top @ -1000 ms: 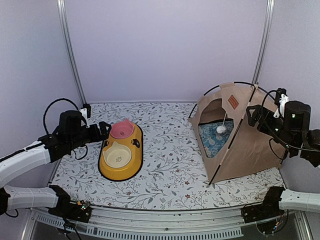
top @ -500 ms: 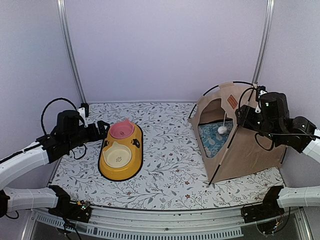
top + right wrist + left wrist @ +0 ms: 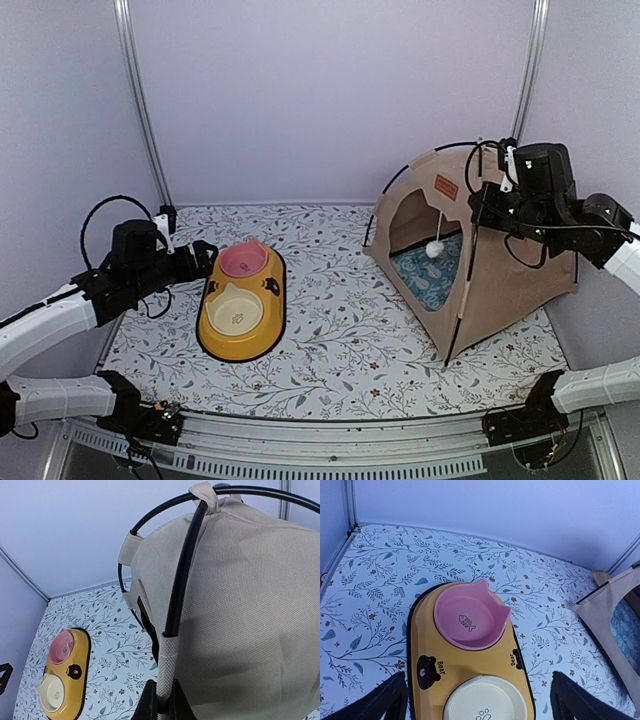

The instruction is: Set up the pet tent

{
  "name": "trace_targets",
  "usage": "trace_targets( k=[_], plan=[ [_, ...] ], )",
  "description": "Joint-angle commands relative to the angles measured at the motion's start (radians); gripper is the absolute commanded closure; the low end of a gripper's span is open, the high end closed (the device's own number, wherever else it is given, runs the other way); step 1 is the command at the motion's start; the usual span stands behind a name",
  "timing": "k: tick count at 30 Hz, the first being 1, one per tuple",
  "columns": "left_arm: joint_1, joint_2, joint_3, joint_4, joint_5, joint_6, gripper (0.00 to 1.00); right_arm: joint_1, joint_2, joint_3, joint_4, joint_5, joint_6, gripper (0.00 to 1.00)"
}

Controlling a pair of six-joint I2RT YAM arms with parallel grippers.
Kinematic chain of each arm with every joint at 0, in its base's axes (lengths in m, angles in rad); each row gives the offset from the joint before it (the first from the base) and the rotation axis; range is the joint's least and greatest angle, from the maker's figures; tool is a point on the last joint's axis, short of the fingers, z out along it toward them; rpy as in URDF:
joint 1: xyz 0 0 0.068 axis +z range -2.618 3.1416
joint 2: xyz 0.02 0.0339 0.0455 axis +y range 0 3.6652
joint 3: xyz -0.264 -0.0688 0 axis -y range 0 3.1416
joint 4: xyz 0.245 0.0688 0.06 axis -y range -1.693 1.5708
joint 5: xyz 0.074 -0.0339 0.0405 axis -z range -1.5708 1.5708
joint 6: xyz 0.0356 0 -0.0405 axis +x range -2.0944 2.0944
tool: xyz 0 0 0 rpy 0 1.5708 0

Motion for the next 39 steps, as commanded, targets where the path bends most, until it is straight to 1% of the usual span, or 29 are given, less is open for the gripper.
trace_targets(
  k=[1, 5, 7, 10, 12, 16, 20, 27, 31, 33, 35, 36, 39],
  plan=[
    [0.013, -0.007, 0.013, 0.005, 0.008, 0.014, 0.01, 0.012, 0.029, 0.113, 0.119, -0.090, -0.152, 1.00],
    [0.015, -0.007, 0.011, 0.004, 0.010, 0.016, 0.01, 0.044, 0.117, 0.216, 0.159, -0.171, -0.269, 1.00],
    [0.015, -0.008, 0.010, 0.004, 0.010, 0.016, 0.01, 0.047, 0.163, 0.260, 0.184, -0.239, -0.315, 1.00],
    [0.016, -0.007, 0.010, 0.004, 0.011, 0.016, 0.01, 0.045, 0.206, 0.271, 0.288, -0.363, -0.409, 1.00],
    [0.018, -0.009, 0.010, 0.003, 0.012, 0.018, 0.01, 0.021, 0.240, 0.284, 0.316, -0.435, -0.460, 1.00],
    [0.020, -0.015, 0.008, 0.000, 0.012, 0.018, 0.01, -0.096, 0.299, 0.298, 0.362, -0.642, -0.479, 1.00],
    [0.022, -0.017, 0.009, -0.005, 0.014, 0.019, 0.01, -0.179, 0.350, 0.313, 0.368, -0.727, -0.526, 1.00],
    [0.027, -0.014, 0.020, -0.011, 0.019, 0.025, 0.01, -0.456, 0.424, 0.304, 0.359, -1.021, -0.614, 1.00],
    [0.027, -0.004, 0.027, -0.011, 0.025, 0.025, 0.01, -0.580, 0.504, 0.333, 0.333, -1.172, -0.647, 1.00],
    [0.027, -0.003, 0.028, -0.010, 0.028, 0.024, 0.01, -0.603, 0.549, 0.357, 0.311, -1.187, -0.637, 0.89],
    [0.028, -0.001, 0.027, -0.013, 0.028, 0.023, 0.01, -0.604, 0.577, 0.367, 0.300, -1.213, -0.610, 0.83],
    [0.028, 0.000, 0.025, -0.014, 0.026, 0.021, 0.01, -0.601, 0.580, 0.356, 0.314, -1.226, -0.581, 0.76],
    [0.028, 0.003, 0.015, -0.005, 0.027, 0.013, 0.01, -0.569, 0.539, 0.280, 0.377, -1.176, -0.518, 0.44]
  ],
)
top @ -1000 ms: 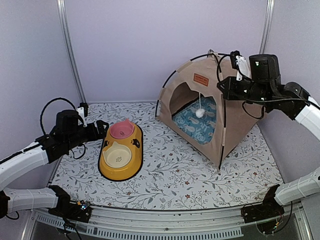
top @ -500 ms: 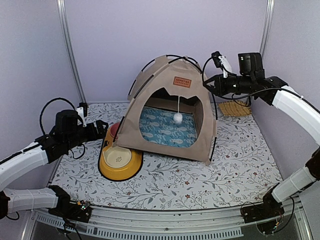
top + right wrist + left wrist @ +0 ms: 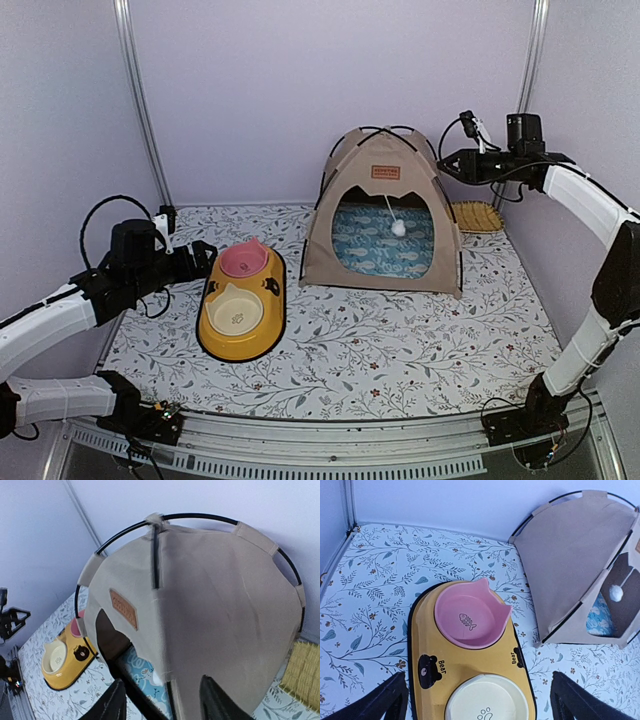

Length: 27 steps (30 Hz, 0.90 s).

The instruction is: Set up the pet tent

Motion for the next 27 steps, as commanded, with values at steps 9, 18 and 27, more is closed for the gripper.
trace_targets(
  k=[9, 18, 27],
  plan=[
    [0.047, 0.025, 0.016, 0.008, -0.020, -0.008, 0.01, 0.059, -0.372, -0.421, 0.311, 0.241, 0.153, 0.01],
    [0.184, 0.033, -0.045, 0.087, -0.011, -0.040, 0.01, -0.004, -0.623, -0.908, 0.618, 0.518, 0.191, 0.01],
    [0.274, 0.018, -0.206, 0.407, -0.006, 0.094, 0.01, -0.052, -0.609, -1.232, 1.000, 0.736, 0.103, 0.01]
  ],
)
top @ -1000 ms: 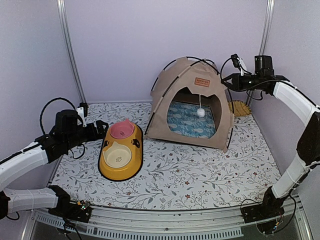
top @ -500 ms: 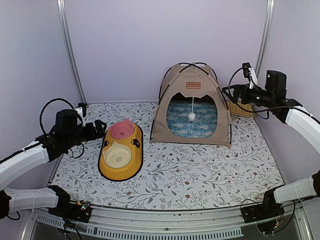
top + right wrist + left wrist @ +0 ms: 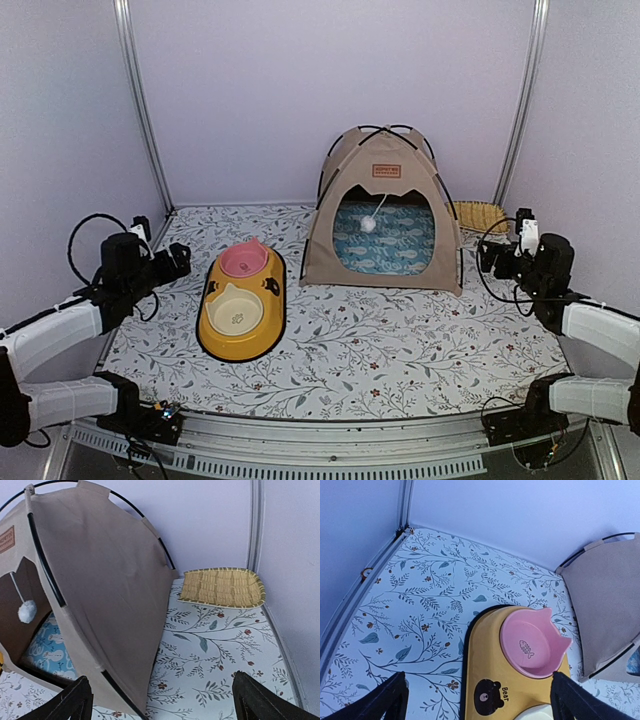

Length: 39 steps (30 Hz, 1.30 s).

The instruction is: Set up the pet tent

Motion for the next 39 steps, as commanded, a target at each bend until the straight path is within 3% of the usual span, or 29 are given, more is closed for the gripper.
trace_targets(
  k=[1, 4, 10, 15, 17, 25, 28, 35, 39],
  plan=[
    [0.048, -0.013, -0.092, 0.254, -0.001, 0.110, 0.01, -0.018, 0.025, -0.146, 0.353, 0.154, -0.073, 0.01],
    [0.073, -0.031, -0.133, 0.370, 0.038, 0.185, 0.01, -0.047, 0.078, -0.212, 0.504, 0.151, -0.077, 0.01],
    [0.077, -0.024, -0.199, 0.514, -0.127, 0.320, 0.01, -0.061, 0.278, -0.299, 0.899, 0.147, -0.123, 0.01],
    [0.098, 0.053, -0.221, 0.615, -0.206, 0.401, 0.01, -0.063, 0.436, -0.303, 1.082, 0.119, -0.150, 0.01],
    [0.112, 0.095, -0.240, 0.686, -0.226, 0.418, 0.01, -0.062, 0.541, -0.330, 1.259, 0.100, -0.163, 0.01],
    [0.158, 0.352, -0.355, 1.215, -0.244, 0.418, 0.01, -0.062, 0.521, -0.260, 1.086, 0.153, -0.150, 0.01],
    [0.159, 0.421, -0.342, 1.273, -0.209, 0.444, 0.01, -0.063, 0.516, -0.216, 0.992, 0.172, -0.137, 0.01],
    [0.159, 0.609, -0.381, 1.563, -0.090, 0.505, 0.01, -0.063, 0.522, -0.221, 1.014, 0.175, -0.134, 0.01],
    [0.157, 0.586, -0.327, 1.391, -0.106, 0.487, 0.01, -0.063, 0.522, -0.221, 1.011, 0.175, -0.136, 0.01]
  ],
)
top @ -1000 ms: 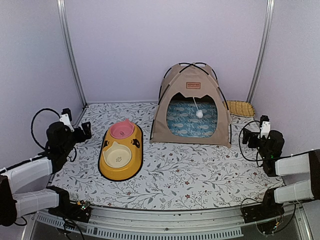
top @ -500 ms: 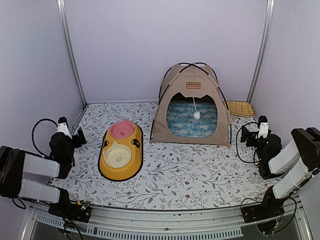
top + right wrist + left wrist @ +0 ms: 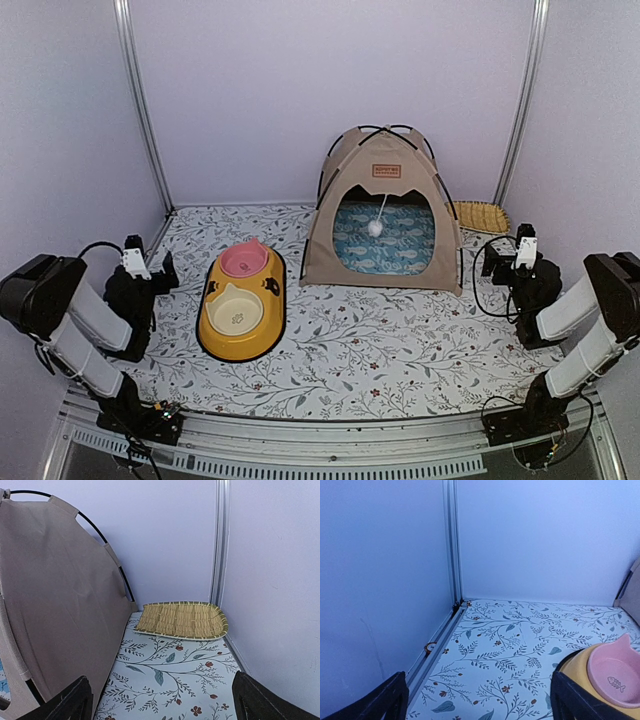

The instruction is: Set up the pet tent

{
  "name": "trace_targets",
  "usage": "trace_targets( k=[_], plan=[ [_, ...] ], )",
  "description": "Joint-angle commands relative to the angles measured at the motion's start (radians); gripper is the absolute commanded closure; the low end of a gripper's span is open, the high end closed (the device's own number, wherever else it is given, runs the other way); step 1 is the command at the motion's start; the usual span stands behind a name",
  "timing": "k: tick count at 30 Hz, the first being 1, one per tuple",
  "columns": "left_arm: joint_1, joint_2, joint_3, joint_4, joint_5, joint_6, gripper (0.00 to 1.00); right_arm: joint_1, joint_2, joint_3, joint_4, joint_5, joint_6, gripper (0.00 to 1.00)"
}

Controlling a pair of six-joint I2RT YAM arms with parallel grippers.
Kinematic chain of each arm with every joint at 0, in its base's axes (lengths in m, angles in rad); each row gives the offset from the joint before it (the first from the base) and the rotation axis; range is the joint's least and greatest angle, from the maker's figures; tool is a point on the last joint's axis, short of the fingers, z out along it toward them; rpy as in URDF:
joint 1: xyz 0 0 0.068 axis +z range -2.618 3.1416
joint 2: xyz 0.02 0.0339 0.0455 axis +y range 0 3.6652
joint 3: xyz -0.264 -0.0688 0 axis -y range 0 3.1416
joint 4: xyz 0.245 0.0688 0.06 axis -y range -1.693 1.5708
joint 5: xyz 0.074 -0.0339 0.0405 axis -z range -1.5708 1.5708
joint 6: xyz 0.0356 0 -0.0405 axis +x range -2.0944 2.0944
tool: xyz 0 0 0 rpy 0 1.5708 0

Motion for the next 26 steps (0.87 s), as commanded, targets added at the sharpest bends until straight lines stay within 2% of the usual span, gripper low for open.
trace_targets(
  k=[1, 3, 4, 6, 26],
  plan=[
    [0.007, 0.004, 0.066, -0.025, 0.026, 0.026, 0.01, -0.005, 0.005, 0.011, -0.008, 0.018, 0.014, 0.01],
    [0.007, -0.004, 0.124, -0.139, 0.030, 0.028, 0.01, -0.004, 0.005, 0.011, -0.009, 0.018, 0.014, 0.01],
    [0.010, -0.010, 0.119, -0.146, 0.039, 0.020, 0.00, -0.005, 0.005, 0.011, -0.008, 0.018, 0.013, 0.01],
    [0.010, 0.006, 0.116, -0.105, 0.037, 0.031, 0.01, -0.006, 0.005, 0.012, -0.008, 0.017, 0.013, 0.01],
    [0.010, 0.002, 0.116, -0.114, 0.040, 0.025, 0.01, -0.006, 0.007, 0.011, -0.007, 0.016, 0.013, 0.01]
  ],
)
